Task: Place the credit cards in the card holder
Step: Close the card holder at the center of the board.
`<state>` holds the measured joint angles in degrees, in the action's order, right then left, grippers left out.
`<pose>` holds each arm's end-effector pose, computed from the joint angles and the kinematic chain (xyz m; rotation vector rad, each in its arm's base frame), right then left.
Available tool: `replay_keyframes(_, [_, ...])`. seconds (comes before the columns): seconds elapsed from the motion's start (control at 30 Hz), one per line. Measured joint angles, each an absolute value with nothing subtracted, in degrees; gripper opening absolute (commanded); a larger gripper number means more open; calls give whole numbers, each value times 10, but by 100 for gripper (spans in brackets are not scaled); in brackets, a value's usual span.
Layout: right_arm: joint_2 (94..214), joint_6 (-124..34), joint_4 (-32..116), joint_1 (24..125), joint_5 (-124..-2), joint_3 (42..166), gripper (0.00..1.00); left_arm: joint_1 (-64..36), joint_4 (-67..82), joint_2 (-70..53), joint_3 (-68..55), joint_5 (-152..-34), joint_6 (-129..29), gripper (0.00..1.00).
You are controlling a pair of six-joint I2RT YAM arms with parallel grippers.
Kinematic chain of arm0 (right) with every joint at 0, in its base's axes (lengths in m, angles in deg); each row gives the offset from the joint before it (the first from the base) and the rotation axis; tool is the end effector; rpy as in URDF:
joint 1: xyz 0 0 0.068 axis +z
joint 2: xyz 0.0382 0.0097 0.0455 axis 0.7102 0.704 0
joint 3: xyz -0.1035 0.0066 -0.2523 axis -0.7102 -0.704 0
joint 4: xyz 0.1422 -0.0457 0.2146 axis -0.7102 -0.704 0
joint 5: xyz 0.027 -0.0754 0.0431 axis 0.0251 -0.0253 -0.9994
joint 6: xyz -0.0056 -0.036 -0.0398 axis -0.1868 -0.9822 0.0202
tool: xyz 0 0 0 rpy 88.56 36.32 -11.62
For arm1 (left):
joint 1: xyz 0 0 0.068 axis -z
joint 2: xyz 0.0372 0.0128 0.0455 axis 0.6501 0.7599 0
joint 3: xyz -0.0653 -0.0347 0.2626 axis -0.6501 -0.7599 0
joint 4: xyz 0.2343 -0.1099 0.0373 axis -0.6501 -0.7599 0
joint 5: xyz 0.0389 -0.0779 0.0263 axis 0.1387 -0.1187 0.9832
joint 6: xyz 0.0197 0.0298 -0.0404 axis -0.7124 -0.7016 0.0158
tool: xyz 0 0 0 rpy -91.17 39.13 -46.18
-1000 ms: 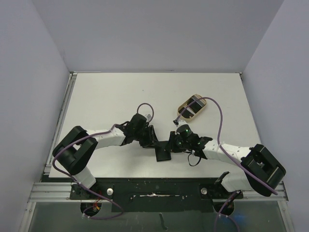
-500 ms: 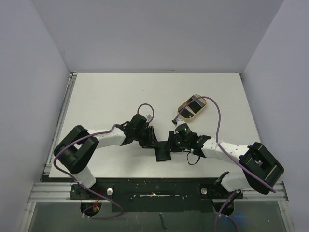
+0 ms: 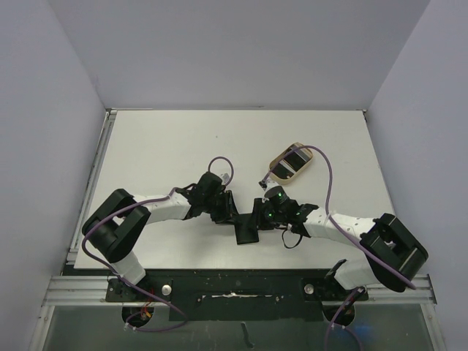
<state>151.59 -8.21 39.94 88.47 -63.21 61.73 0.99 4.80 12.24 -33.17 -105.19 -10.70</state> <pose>0.1835 0.1791 0.1591 -0.0543 2.5796 0.8099 0.2301 -0.2202 0.1407 -0.0459 2.7365 -1.0312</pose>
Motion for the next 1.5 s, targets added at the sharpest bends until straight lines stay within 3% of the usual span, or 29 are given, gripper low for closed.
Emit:
replay_keyframes(0.43, [1519, -80, 403, 885, -641, 620, 31, 10, 48, 122, -332, -1052, -106, 27])
replay_keyframes(0.73, [1500, -80, 386, 885, -640, 621, 19, 10, 48, 122, -332, -1052, -106, 27])
replay_keyframes(1.03, [1485, -80, 376, 885, -631, 621, 16, 10, 48, 122, -332, -1051, -106, 27])
replay_keyframes(1.5, [1493, -75, 378, 885, -629, 621, 18, 10, 48, 122, -332, -1051, -106, 28])
